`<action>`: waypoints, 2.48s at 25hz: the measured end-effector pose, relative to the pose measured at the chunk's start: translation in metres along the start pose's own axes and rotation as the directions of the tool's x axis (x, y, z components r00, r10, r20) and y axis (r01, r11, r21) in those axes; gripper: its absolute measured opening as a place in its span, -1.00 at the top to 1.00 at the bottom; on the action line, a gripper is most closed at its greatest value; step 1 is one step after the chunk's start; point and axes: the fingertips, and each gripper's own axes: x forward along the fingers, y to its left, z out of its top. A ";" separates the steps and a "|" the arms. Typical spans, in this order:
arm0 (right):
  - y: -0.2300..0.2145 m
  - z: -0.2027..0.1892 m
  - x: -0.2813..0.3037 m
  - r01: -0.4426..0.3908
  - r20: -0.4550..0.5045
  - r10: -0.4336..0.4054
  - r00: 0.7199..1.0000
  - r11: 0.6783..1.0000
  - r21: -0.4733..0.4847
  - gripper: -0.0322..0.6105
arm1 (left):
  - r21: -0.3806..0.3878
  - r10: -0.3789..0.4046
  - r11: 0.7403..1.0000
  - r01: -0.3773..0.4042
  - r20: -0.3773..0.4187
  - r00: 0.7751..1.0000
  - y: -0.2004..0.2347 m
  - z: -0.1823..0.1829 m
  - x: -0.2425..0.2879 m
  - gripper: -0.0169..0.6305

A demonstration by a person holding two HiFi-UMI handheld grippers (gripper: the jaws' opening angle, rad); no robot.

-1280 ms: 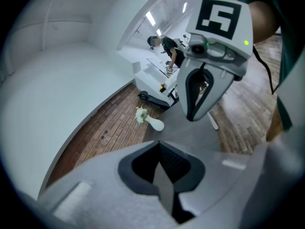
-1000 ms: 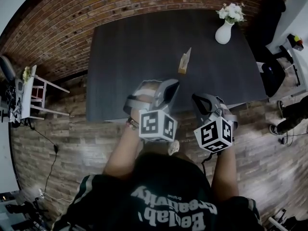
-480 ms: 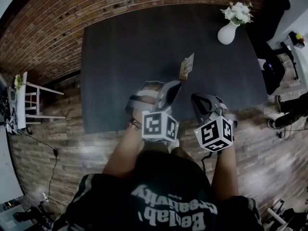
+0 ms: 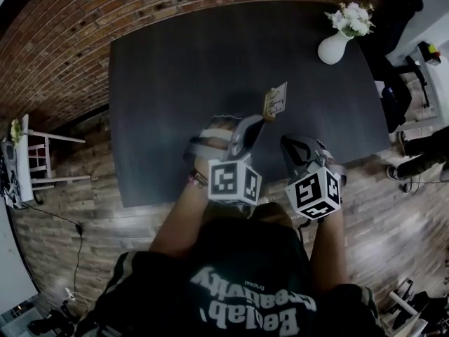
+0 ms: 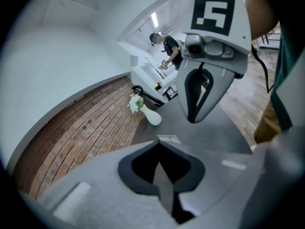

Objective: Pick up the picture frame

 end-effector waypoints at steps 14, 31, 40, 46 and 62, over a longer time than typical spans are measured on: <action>-0.027 -0.029 0.033 -0.076 0.011 0.076 0.997 0.997 0.028 0.88 | -0.065 -0.002 0.998 -0.003 -0.078 0.997 0.003 -0.018 0.038 0.94; -0.048 -0.079 0.083 -0.215 0.049 0.213 0.976 0.976 0.042 0.71 | -0.133 -0.021 0.991 -0.003 -0.179 0.984 -0.017 -0.033 0.100 0.94; -0.049 -0.104 0.121 -0.296 0.037 0.295 0.955 0.955 0.020 0.68 | -0.192 -0.044 0.981 -0.003 -0.239 0.970 -0.030 -0.055 0.127 0.95; -0.047 -0.117 0.142 -0.345 0.026 0.345 0.938 0.938 0.009 0.67 | -0.217 -0.062 0.976 0.002 -0.272 0.960 -0.036 -0.070 0.145 0.94; -0.035 -0.118 0.186 -0.436 0.027 0.436 0.900 0.900 -0.009 0.62 | -0.301 -0.115 0.953 0.017 -0.311 0.943 -0.044 -0.103 0.174 0.94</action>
